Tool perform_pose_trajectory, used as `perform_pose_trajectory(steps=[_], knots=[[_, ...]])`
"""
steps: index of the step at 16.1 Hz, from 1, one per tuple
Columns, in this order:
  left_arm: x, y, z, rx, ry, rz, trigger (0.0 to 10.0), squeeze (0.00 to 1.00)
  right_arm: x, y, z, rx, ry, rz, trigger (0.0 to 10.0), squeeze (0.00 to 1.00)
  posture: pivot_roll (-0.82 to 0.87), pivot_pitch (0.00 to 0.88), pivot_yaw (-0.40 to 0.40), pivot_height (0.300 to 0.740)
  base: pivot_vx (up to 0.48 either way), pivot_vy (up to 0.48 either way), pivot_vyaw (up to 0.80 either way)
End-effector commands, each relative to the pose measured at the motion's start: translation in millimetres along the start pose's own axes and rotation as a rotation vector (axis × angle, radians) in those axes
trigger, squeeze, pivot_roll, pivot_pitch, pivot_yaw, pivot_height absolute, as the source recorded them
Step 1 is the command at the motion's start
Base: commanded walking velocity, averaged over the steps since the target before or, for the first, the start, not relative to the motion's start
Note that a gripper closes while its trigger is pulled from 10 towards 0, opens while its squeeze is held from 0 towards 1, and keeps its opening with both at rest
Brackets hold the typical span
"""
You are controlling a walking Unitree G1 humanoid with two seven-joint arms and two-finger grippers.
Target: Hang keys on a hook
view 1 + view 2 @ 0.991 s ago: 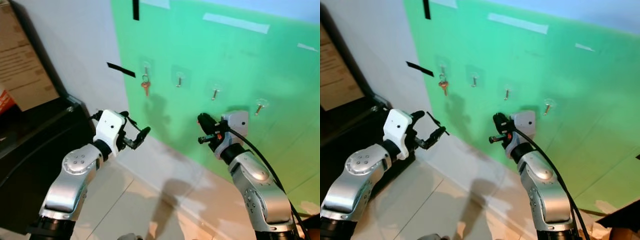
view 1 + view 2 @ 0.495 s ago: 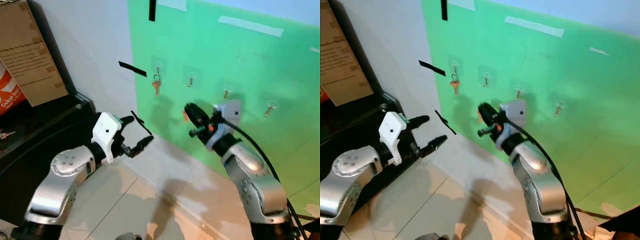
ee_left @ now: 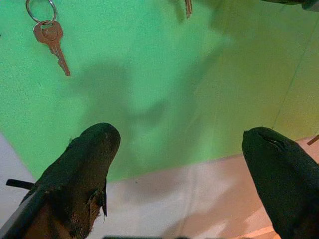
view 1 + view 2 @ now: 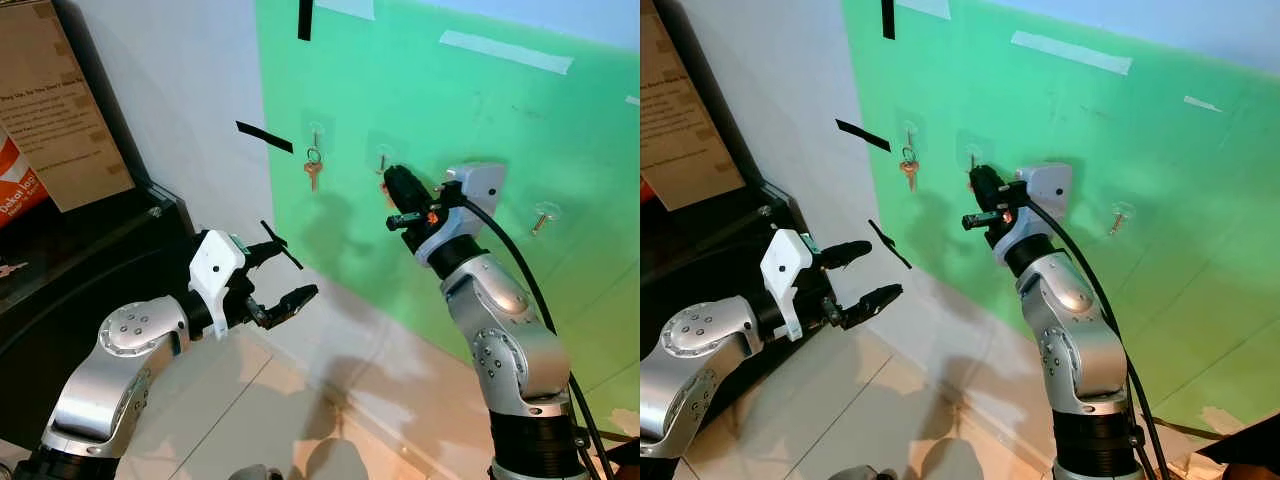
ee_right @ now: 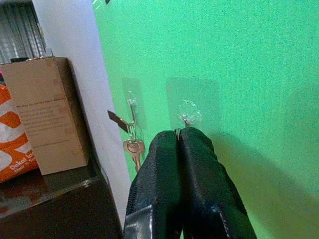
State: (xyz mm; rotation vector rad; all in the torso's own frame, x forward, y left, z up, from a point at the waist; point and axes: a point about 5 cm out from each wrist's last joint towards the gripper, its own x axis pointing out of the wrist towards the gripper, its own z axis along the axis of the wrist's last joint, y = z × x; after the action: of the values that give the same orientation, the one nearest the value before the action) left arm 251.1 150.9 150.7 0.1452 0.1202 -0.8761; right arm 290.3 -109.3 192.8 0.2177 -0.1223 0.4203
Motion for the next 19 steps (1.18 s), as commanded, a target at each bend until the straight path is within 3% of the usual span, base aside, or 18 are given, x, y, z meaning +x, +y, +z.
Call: perform_pose_trajectory(steps=[1, 8, 14, 19], knots=[[-0.9, -1.6, 3, 0.005, -0.003, -0.014, 10.0, 0.00, 3.2, 2.6, 1, 0.013, 0.004, 0.022, 10.0, 0.00, -0.03, 0.000, -0.004, 0.740, 0.000, 0.000, 0.00], [1.0, -1.9, 4, 0.006, -0.004, -0.023, 10.0, 0.00, 5.5, 14.9, 1, 0.004, 0.025, 0.107, 10.0, 0.00, -0.03, 0.000, -0.003, 0.740, 0.000, 0.000, 0.00], [2.0, -2.4, 5, 0.005, -0.007, -0.027, 10.0, 0.00, 11.4, 9.3, 0, 0.000, 0.040, 0.043, 10.0, 0.00, -0.04, 0.000, -0.004, 0.740, 0.000, 0.000, 0.00], [1.6, -3.2, 5, 0.005, -0.009, -0.031, 10.0, 0.00, 13.4, 15.2, -1, 0.009, 0.054, 0.073, 10.0, 0.00, -0.04, 0.000, -0.003, 0.740, 0.000, 0.000, 0.00]])
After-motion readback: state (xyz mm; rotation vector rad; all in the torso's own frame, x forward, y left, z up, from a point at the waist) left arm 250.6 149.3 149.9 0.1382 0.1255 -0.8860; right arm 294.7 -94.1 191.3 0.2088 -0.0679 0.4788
